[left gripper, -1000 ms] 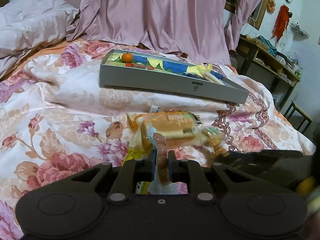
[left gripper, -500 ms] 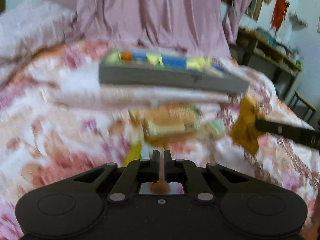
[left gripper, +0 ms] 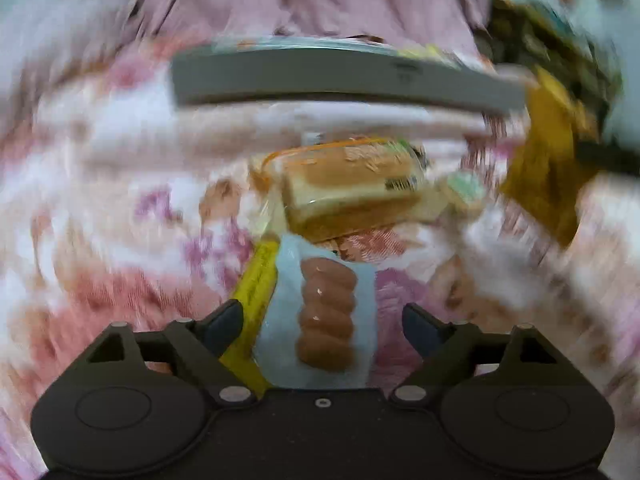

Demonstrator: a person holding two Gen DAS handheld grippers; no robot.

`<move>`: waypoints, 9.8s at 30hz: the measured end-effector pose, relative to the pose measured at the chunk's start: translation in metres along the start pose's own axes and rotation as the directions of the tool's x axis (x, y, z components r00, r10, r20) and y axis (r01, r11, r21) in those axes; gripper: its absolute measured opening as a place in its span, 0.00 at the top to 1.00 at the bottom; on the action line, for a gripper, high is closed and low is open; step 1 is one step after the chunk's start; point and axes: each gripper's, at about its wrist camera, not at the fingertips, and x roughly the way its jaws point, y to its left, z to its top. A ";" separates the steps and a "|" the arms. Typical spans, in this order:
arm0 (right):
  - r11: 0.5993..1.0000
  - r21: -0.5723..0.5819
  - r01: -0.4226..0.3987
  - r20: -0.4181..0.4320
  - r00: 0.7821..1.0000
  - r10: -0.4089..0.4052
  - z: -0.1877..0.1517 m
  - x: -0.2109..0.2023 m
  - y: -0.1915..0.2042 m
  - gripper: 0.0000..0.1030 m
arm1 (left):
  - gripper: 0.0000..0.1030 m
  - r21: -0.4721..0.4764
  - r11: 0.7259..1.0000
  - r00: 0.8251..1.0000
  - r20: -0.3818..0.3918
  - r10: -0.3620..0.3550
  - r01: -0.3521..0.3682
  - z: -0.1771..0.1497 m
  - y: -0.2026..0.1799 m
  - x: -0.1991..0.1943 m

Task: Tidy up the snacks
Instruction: 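Carry the sausage pack and gold snack bag over the tray with both tools, then open the left tool to drop the sausage pack while the right tool releases the gold bag, then move both tools back toward the yellow wafer bar and bread loaf, then grasp the yellow wafer bar with the left tool and lift it, then grasp the round green-label biscuit pack with the right tool while the left tool holds the wafer bar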

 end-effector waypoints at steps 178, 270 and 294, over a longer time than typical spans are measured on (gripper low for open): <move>0.994 -0.075 0.075 0.004 0.997 -0.075 -0.001 -0.025 0.002 0.00 | 0.01 -0.086 0.995 0.955 0.295 -0.025 0.052 0.000 0.039 -0.112; 0.907 -0.407 0.104 -0.192 0.962 -0.196 -0.007 0.137 -0.029 0.05 | 0.51 -0.155 0.978 0.978 0.174 -0.111 0.139 0.022 0.042 -0.036; 0.944 -0.314 0.103 -0.226 0.958 -0.179 -0.002 0.145 -0.039 0.51 | 0.51 -0.152 0.980 0.985 0.139 -0.104 0.125 0.020 0.040 -0.024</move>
